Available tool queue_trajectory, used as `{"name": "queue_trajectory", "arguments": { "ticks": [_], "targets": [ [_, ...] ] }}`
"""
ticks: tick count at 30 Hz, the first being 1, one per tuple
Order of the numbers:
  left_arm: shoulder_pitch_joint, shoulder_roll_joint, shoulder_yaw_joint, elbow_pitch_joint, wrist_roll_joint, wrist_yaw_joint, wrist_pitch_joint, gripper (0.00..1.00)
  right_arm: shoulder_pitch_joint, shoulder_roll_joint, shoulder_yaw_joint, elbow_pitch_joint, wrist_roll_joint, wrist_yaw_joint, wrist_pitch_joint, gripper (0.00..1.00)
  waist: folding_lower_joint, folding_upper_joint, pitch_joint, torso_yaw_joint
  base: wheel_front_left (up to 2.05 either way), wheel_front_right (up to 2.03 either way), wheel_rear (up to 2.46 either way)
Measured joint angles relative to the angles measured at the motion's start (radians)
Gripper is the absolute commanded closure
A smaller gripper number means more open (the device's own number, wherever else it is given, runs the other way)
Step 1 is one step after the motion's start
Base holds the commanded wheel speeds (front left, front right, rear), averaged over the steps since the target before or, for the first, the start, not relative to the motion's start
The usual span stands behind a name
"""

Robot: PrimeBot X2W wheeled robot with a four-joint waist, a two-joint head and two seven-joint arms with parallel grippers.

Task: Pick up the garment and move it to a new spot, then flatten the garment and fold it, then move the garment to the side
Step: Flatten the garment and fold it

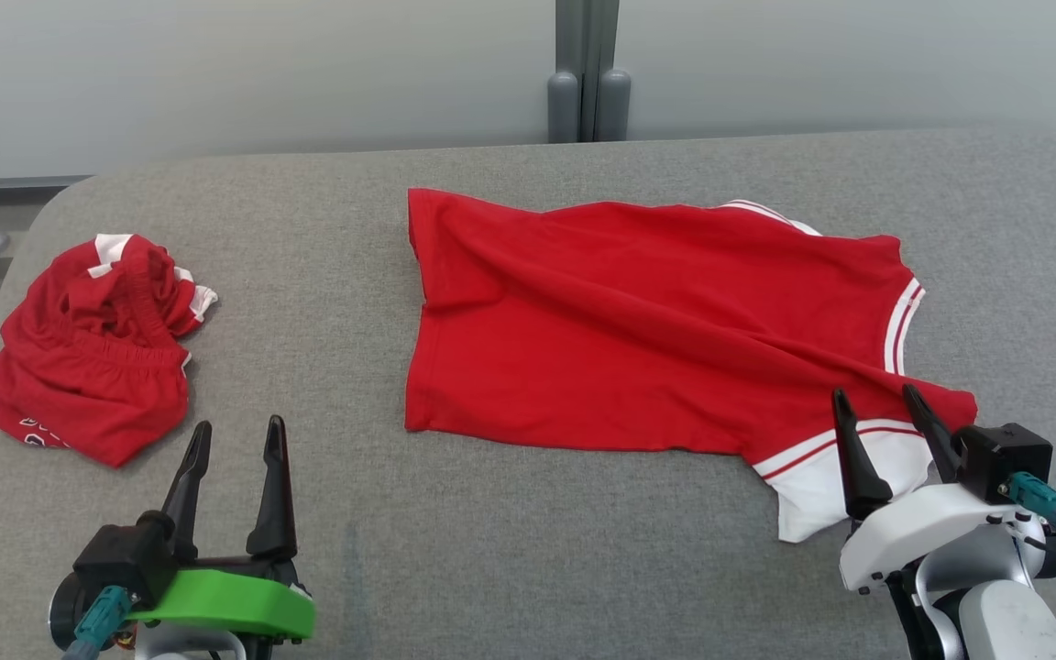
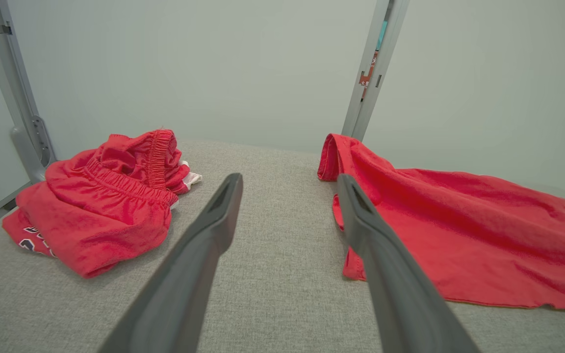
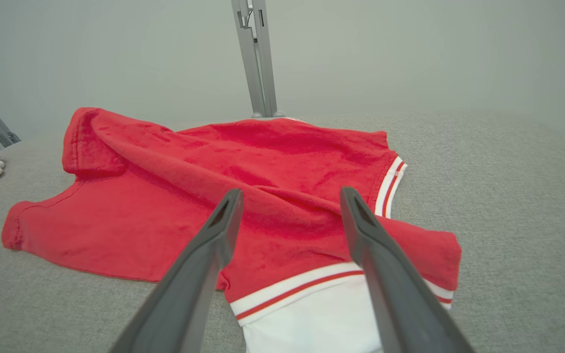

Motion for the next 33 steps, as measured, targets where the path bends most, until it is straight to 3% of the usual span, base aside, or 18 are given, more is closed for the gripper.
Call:
{"name": "queue_trajectory", "arguments": {
  "ticks": [7, 11, 12, 14, 18, 29, 30, 31, 32, 33],
  "targets": [
    [0.001, -0.008, 0.007, -0.016, 0.013, 0.000, 0.000, 0.00, -0.066, -0.015, -0.043, -0.002, 0.001, 0.000, 0.074, 0.00, 0.0000, 0.0000, 0.029, 0.008, 0.00, 0.00, 0.00],
    [-0.007, -0.011, 0.009, -0.026, 0.016, -0.001, 0.000, 0.00, -0.164, -0.049, -0.142, 0.040, 0.001, 0.000, 0.248, 0.00, 0.0000, 0.0000, 0.055, 0.009, 0.00, 0.00, 0.00],
    [-0.030, -0.013, 0.003, -0.032, 0.024, -0.002, 0.000, 0.00, -0.343, -0.097, -0.194, 0.152, 0.035, -0.001, 0.490, 0.00, 0.0000, 0.0000, 0.090, 0.014, 0.00, 0.00, 0.00],
    [-0.041, -0.013, 0.003, -0.032, 0.025, -0.002, 0.000, 0.00, -0.391, -0.127, -0.163, 0.195, 0.045, 0.000, 0.559, 0.00, 0.0000, 0.0000, 0.103, 0.019, 0.00, 0.00, 0.00],
    [-0.072, -0.010, 0.003, -0.042, 0.025, -0.003, 0.000, 0.00, -0.466, -0.175, -0.135, 0.296, 0.049, 0.000, 0.626, 0.00, 0.0000, 0.0000, 0.134, 0.033, 0.00, 0.00, 0.00],
    [-0.119, 0.003, -0.010, -0.065, 0.022, -0.006, 0.000, 0.00, -0.618, -0.166, -0.236, 0.552, 0.021, -0.001, 0.677, 0.00, 0.0000, 0.0000, 0.241, 0.070, 0.00, 0.00, 0.00],
    [-0.120, 0.003, -0.010, -0.065, 0.021, -0.006, 0.000, 0.00, -0.629, -0.167, -0.239, 0.561, 0.023, -0.001, 0.683, 0.25, 0.0000, 0.0000, 0.248, 0.074, 0.00, 0.00, 0.00],
    [-0.122, 0.003, -0.010, -0.066, 0.019, -0.006, 0.000, 0.00, -0.640, -0.171, -0.244, 0.569, 0.023, -0.001, 0.684, 0.59, 0.0000, 0.0000, 0.255, 0.078, 0.00, 0.00, 0.00],
    [-0.123, 0.003, -0.011, -0.068, 0.014, -0.006, 0.000, 0.00, -0.648, -0.176, -0.244, 0.573, 0.023, -0.001, 0.678, 1.00, 0.0000, 0.0000, 0.263, 0.083, 0.00, 0.00, 0.00],
    [-0.124, 0.002, -0.011, -0.069, 0.012, -0.006, 0.000, 0.00, -0.656, -0.179, -0.252, 0.575, 0.022, -0.001, 0.659, 1.00, 0.0000, 0.0000, 0.269, 0.088, 0.00, 0.00, 0.00]
  ]
}}
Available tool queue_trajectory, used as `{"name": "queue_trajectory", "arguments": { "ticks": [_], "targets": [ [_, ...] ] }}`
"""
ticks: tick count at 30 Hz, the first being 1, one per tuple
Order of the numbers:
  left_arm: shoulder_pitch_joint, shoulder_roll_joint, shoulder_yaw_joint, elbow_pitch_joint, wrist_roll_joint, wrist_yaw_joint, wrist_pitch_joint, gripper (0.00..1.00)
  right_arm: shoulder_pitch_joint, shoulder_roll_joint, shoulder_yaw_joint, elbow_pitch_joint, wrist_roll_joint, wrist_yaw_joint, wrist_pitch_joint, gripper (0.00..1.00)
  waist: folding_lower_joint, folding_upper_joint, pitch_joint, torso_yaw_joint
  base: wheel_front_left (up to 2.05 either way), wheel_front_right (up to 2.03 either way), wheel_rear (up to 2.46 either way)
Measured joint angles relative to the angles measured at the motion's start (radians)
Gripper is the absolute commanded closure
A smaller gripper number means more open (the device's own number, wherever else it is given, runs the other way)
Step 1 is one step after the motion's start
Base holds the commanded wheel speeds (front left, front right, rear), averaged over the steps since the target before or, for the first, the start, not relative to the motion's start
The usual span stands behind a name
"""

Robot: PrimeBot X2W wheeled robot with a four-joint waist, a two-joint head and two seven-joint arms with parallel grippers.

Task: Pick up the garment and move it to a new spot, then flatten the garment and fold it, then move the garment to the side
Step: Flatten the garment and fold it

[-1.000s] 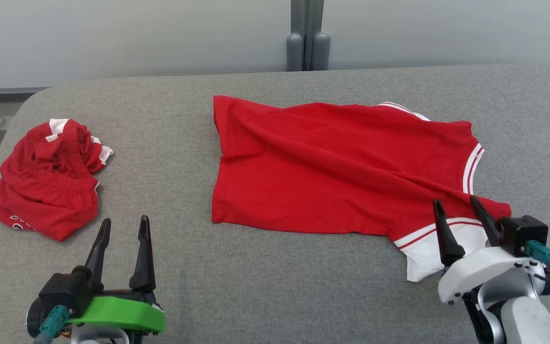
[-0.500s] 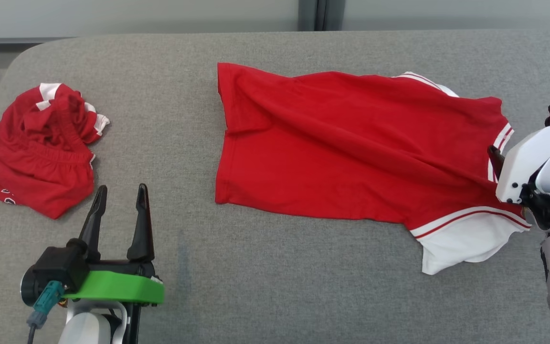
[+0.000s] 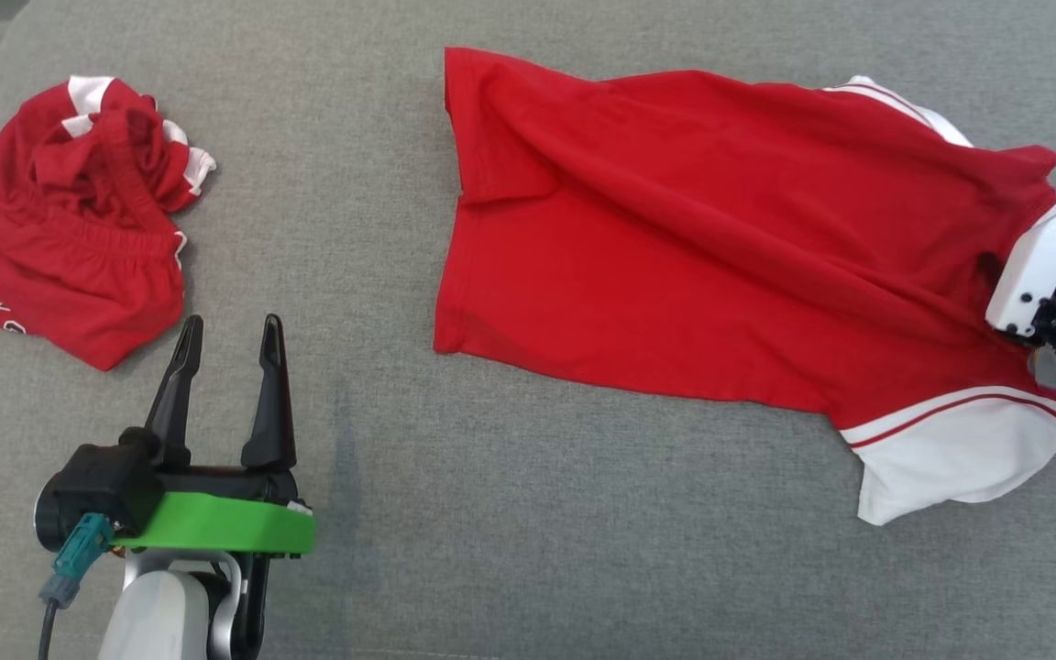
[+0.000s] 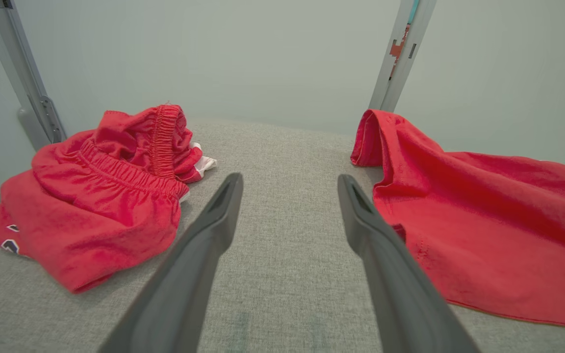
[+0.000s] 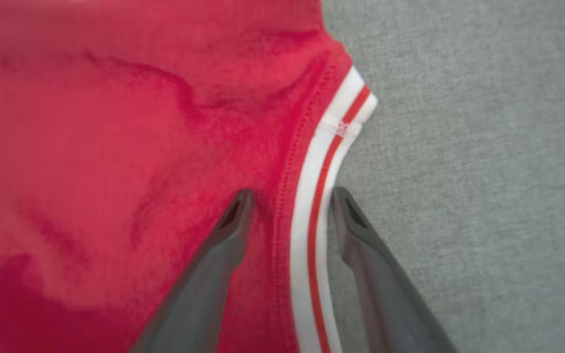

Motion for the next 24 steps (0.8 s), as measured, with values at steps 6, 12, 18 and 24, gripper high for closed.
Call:
{"name": "queue_trajectory", "arguments": {
  "ticks": [6, 12, 18, 24],
  "targets": [
    [-0.012, -0.003, -0.003, -0.014, -0.017, 0.000, 0.000, 0.00, -0.062, -0.006, -0.034, 0.003, -0.050, 0.000, -0.163, 1.00, 0.0000, 0.0000, 0.020, 0.027, 0.00, 0.00, 0.00],
    [-0.012, -0.004, -0.016, -0.021, -0.018, -0.001, 0.000, 0.00, -0.154, -0.016, -0.022, -0.002, -0.086, 0.000, -0.314, 1.00, 0.0001, 0.0001, 0.023, 0.047, 0.00, 0.00, 0.00],
    [-0.012, -0.005, -0.023, -0.020, -0.021, -0.001, 0.000, 0.00, -0.226, -0.034, 0.001, 0.009, -0.111, 0.000, -0.467, 1.00, 0.0000, 0.0000, 0.025, 0.071, 0.00, 0.00, 0.00],
    [-0.012, -0.007, -0.026, -0.018, -0.021, -0.001, 0.000, 0.00, -0.269, -0.034, 0.026, 0.073, -0.128, 0.000, -0.573, 0.00, 0.0000, 0.0000, 0.026, 0.086, 0.00, 0.00, 0.00]
  ]
}}
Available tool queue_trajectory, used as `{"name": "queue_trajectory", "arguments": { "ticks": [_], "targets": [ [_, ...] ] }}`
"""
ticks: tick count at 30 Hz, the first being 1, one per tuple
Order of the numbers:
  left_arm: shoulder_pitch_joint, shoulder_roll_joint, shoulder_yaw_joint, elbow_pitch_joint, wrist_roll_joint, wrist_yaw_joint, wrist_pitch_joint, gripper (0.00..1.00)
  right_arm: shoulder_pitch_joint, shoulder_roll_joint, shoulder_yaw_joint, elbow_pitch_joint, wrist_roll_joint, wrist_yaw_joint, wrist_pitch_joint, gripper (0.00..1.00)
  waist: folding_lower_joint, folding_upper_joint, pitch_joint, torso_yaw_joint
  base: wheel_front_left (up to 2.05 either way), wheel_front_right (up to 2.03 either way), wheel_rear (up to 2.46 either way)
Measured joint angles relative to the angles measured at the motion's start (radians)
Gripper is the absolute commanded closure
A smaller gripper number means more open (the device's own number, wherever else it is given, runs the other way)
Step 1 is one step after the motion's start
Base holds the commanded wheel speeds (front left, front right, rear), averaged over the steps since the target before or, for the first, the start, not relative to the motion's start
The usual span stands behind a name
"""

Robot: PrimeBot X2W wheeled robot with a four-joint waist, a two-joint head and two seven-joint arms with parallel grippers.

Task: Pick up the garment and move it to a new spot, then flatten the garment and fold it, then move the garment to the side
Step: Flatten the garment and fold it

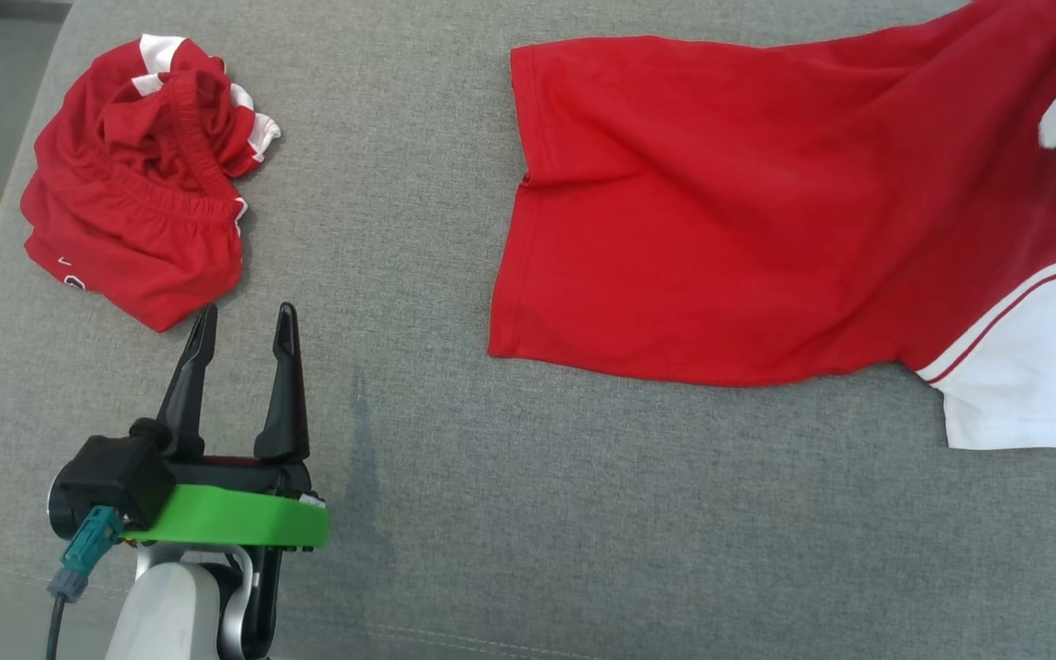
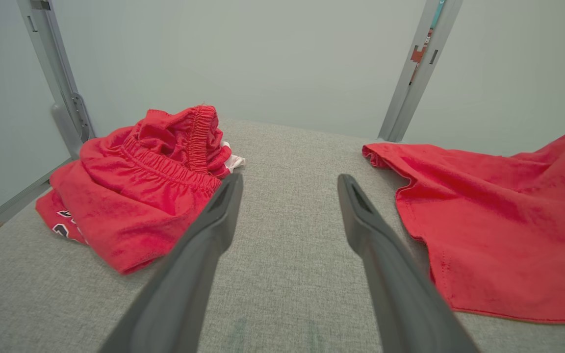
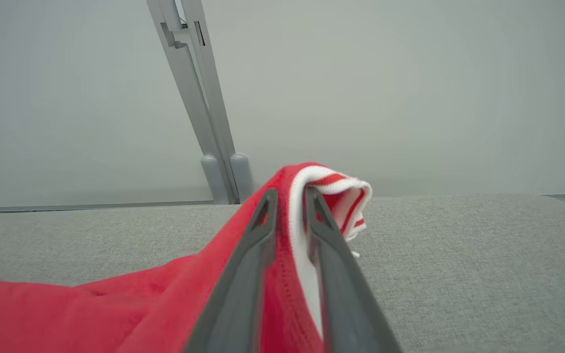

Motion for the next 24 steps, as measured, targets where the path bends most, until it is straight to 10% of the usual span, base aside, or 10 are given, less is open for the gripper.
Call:
{"name": "queue_trajectory", "arguments": {
  "ticks": [11, 24],
  "targets": [
    [0.008, -0.003, 0.027, 0.030, 0.007, 0.000, 0.000, 0.00, 0.092, -0.024, 0.064, 0.057, -0.010, 0.000, -0.079, 0.00, 0.0000, 0.0000, -0.051, -0.022, 0.00, 0.00, 0.00],
    [0.088, -0.007, 0.091, 0.104, 0.033, 0.000, 0.000, 0.00, 0.488, 0.007, 0.272, -0.269, 0.148, 0.000, -0.243, 0.00, 0.0000, 0.0000, -0.191, -0.106, 0.00, 0.00, 0.00]
  ]
}}
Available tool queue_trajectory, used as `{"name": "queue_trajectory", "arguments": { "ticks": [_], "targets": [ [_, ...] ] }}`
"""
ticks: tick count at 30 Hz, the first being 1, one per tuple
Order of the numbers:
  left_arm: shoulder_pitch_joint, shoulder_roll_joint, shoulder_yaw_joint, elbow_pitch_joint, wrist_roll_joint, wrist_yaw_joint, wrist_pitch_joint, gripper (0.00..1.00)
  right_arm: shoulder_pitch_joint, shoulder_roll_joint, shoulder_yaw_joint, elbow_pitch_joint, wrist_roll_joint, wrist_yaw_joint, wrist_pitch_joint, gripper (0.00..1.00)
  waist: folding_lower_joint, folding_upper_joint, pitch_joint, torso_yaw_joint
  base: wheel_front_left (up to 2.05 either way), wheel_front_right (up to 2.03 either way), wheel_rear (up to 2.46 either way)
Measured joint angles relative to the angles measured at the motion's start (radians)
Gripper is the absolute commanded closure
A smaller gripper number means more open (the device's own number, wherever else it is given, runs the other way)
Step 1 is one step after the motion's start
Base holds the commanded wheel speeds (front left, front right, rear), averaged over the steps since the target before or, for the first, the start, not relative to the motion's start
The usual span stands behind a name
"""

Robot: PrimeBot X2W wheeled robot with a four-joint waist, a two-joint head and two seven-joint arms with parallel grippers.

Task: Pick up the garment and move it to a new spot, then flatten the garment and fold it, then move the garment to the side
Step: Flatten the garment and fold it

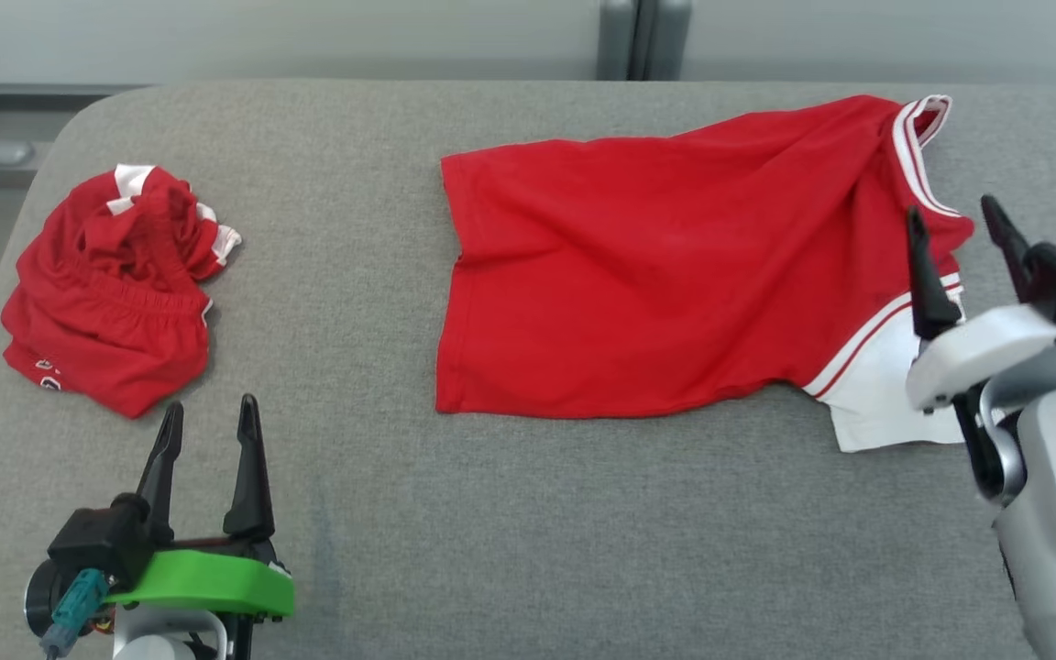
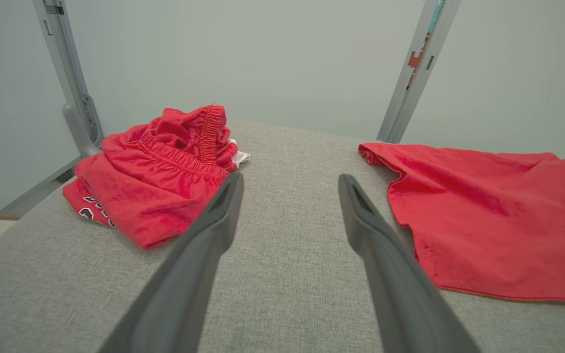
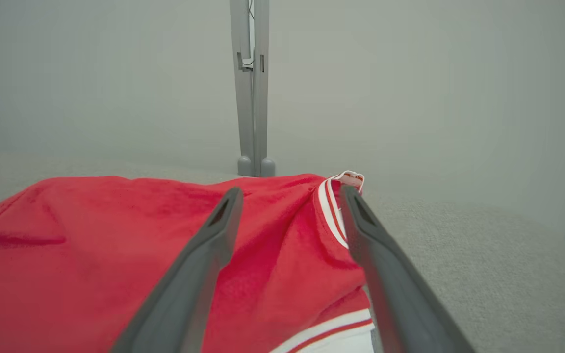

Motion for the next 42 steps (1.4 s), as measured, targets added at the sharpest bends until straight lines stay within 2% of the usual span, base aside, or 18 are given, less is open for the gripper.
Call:
{"name": "queue_trajectory", "arguments": {
  "ticks": [6, 16, 25, 42],
  "targets": [
    [0.047, -0.003, 0.014, 0.006, 0.025, 0.002, 0.000, 0.00, 0.195, 0.043, 0.004, -0.168, 0.059, 0.000, -0.012, 0.00, 0.0000, 0.0000, -0.064, -0.056, 0.00, 0.00, 0.00],
    [0.062, -0.010, 0.019, 0.023, 0.034, 0.005, 0.000, 0.00, 0.376, 0.118, 0.006, -0.276, 0.038, 0.000, 0.032, 0.00, 0.0000, 0.0000, -0.141, -0.129, 0.00, 0.00, 0.00],
    [0.058, -0.013, 0.017, 0.059, 0.033, 0.005, 0.000, 0.00, 0.415, 0.125, 0.018, -0.319, 0.012, 0.000, 0.069, 0.00, 0.0000, 0.0000, -0.176, -0.164, 0.00, 0.00, 0.00],
    [0.062, -0.017, 0.003, 0.067, 0.030, 0.005, 0.000, 0.00, 0.423, 0.146, 0.004, -0.339, 0.003, 0.000, 0.097, 0.00, 0.0000, 0.0000, -0.171, -0.181, 0.00, 0.00, 0.00]
  ]
}}
